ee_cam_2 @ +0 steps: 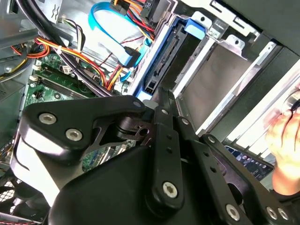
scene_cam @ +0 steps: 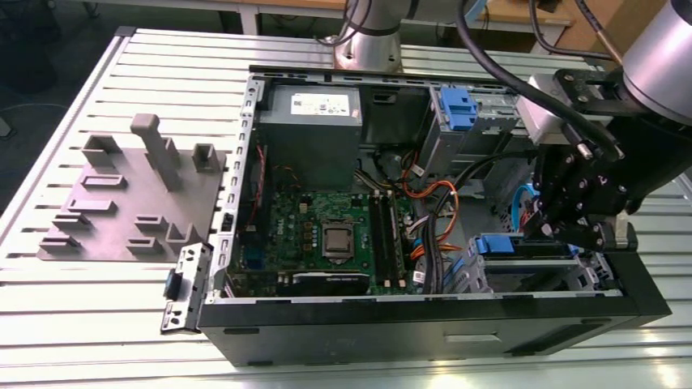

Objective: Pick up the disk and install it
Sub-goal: 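Insert the first disk wire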

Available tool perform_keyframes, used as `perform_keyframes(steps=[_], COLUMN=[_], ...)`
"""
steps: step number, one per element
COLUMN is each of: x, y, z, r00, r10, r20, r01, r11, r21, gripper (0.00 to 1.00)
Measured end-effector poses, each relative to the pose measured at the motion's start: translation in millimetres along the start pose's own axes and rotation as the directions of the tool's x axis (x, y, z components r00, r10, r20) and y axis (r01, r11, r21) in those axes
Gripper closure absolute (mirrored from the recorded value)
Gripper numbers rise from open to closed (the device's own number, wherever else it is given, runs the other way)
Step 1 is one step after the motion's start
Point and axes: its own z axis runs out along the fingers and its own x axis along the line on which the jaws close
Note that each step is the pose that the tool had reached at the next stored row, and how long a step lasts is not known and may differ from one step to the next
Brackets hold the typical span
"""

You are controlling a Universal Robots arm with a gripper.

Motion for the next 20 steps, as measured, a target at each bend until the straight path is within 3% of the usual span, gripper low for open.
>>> perform_keyframes(steps=[7,15,20], x=[-0.4,-5.2,-11.4], y=[-2.3,-24.9,-37.3], z=[-4.8,-3.9,-2.7], r00=[1.0,1.0,1.0], r10=[0.0,0.0,0.0], r20=[0.0003,-0.0005,-0.0006], r01=[0.0,0.0,0.0], r11=[1.0,0.9997,0.9995], r21=[-0.001,-0.0233,-0.031], gripper=[0.89,0.89,0.89])
